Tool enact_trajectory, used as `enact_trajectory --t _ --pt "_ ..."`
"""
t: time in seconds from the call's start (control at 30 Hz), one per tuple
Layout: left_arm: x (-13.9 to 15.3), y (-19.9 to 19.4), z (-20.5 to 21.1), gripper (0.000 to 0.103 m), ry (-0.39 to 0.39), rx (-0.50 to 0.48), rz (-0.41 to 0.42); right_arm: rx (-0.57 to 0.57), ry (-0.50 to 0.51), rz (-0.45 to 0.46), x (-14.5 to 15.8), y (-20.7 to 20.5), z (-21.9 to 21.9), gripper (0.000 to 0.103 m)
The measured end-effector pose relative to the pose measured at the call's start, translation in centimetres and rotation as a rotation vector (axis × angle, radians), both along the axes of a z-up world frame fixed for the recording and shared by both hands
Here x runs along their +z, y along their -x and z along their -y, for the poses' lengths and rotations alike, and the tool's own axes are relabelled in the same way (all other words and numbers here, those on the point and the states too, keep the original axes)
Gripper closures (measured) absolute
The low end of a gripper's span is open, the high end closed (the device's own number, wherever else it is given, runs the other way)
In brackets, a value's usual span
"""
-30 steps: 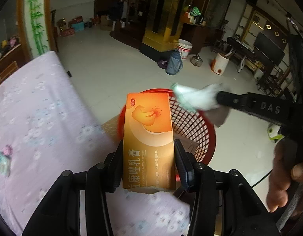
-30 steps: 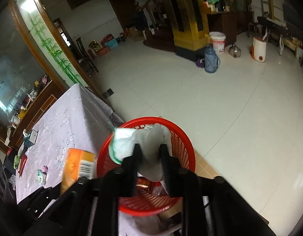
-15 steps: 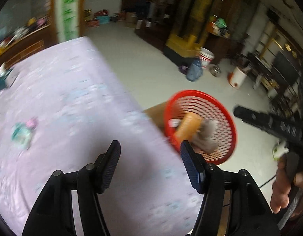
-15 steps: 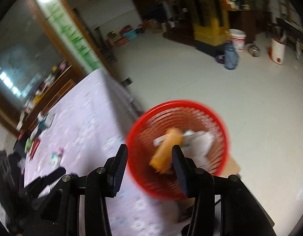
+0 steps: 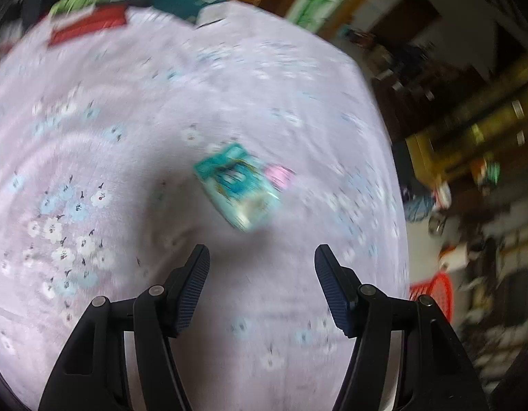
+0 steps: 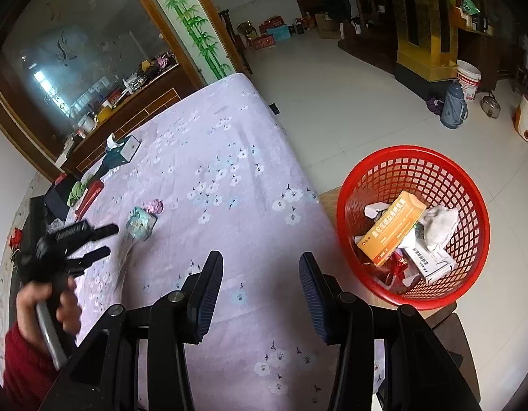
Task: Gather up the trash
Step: 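Grasp the teal wet-wipe packet with the left tool while the right tool grasps the pink paper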
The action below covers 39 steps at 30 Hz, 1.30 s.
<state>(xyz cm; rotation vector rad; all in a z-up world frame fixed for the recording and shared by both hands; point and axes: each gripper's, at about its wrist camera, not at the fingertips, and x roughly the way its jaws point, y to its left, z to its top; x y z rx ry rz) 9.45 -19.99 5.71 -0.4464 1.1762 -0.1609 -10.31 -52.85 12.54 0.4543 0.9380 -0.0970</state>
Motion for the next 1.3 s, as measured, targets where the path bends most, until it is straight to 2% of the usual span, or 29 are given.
enact_trajectory --t 0.13,0.3,0.47,0.5,0.57,0.67,0.77,0.87,1.0,1.23,1.3 --pt "-1.3 -3.0 -0.2 0.041 0.034 0.041 -0.047 -0.016 -0.002 -0.013 -0.3 0.1 0.6 0.053" --pt "-3.0 -6.2 1.2 0.041 -0.013 0.075 -0.090 -0.046 -0.005 -0.022 -0.4 0.5 1.8 0.053" --pt "-4.5 -7.1 2.0 0.041 -0.053 0.067 -0.098 -0.067 0.000 -0.035 -0.7 0.7 2.8 0.053" --pt "-4.7 -7.0 2.0 0.043 -0.061 0.063 -0.093 -0.067 0.000 -0.039 -0.7 0.5 2.8 0.053" --pt "-5.2 -6.7 1.9 0.054 -0.082 0.044 -0.083 -0.062 -0.004 -0.042 -0.8 0.2 2.7 0.053" --pt "-5.0 -6.0 1.7 0.077 -0.141 -0.015 -0.043 -0.032 -0.004 -0.039 -0.7 -0.9 1.7 0.053" --pt "-4.7 -4.7 0.7 0.082 -0.148 -0.066 -0.017 0.013 -0.007 -0.034 -0.6 -2.3 0.3 0.053" --pt "-4.1 -3.0 0.0 0.084 -0.176 -0.109 0.014 0.081 -0.022 -0.031 -0.5 -4.5 -1.8 0.053" --pt "-2.6 0.3 -1.8 0.085 -0.166 -0.144 0.066 0.185 -0.044 -0.037 -0.9 -8.3 -5.8 0.053" --pt "-1.0 5.5 -5.1 0.085 -0.157 -0.157 0.116 0.348 -0.099 -0.042 -3.6 -15.1 -13.9 0.054" --pt "-0.5 7.0 -6.1 0.085 -0.163 -0.153 0.137 0.375 -0.075 -0.039 -4.5 -16.7 -15.8 0.055"
